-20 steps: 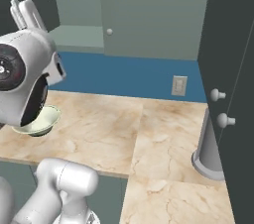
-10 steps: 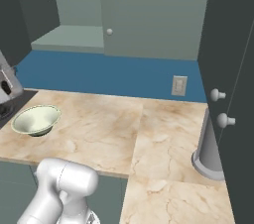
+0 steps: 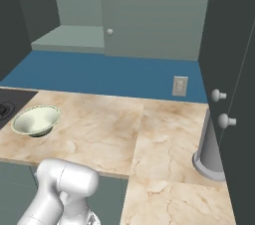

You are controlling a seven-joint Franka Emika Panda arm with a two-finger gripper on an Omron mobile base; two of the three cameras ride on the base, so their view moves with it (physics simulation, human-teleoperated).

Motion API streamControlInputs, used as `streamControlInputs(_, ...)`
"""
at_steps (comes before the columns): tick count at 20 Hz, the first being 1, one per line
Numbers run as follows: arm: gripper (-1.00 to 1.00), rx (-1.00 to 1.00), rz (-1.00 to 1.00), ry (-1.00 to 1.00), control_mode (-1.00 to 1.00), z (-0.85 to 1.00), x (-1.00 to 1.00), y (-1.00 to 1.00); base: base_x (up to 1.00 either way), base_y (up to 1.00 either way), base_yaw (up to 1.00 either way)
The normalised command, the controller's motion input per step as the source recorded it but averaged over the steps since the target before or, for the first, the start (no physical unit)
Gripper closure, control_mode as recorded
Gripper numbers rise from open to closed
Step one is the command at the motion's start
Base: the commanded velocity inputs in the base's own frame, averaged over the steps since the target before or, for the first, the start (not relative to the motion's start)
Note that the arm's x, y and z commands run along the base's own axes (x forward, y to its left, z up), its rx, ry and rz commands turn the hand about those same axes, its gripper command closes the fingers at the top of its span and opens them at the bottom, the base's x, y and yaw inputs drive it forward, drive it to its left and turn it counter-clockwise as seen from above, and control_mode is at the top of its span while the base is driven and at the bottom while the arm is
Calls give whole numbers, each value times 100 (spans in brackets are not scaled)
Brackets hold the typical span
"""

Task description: Open the cabinet and move the ladle to the pot. Then close the cabinet.

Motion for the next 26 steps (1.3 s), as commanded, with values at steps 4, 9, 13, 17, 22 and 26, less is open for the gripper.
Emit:
streamControlInputs(4,-100,0,-2,2,-100,0,-14,63,0,0,0)
streamControlInputs(9,-100,0,-4,1,-100,-1,-18,58,0,0,0)
streamControlInputs(13,-100,0,-8,7,-100,-22,10,63,0,0,0)
streamControlInputs(17,-100,0,-13,4,-100,-49,59,62,0,0,0)
streamControlInputs(22,-100,0,-16,0,-100,-33,57,50,0,0,0)
streamControlInputs(26,-100,0,-19,0,-100,-20,61,32,0,0,0)
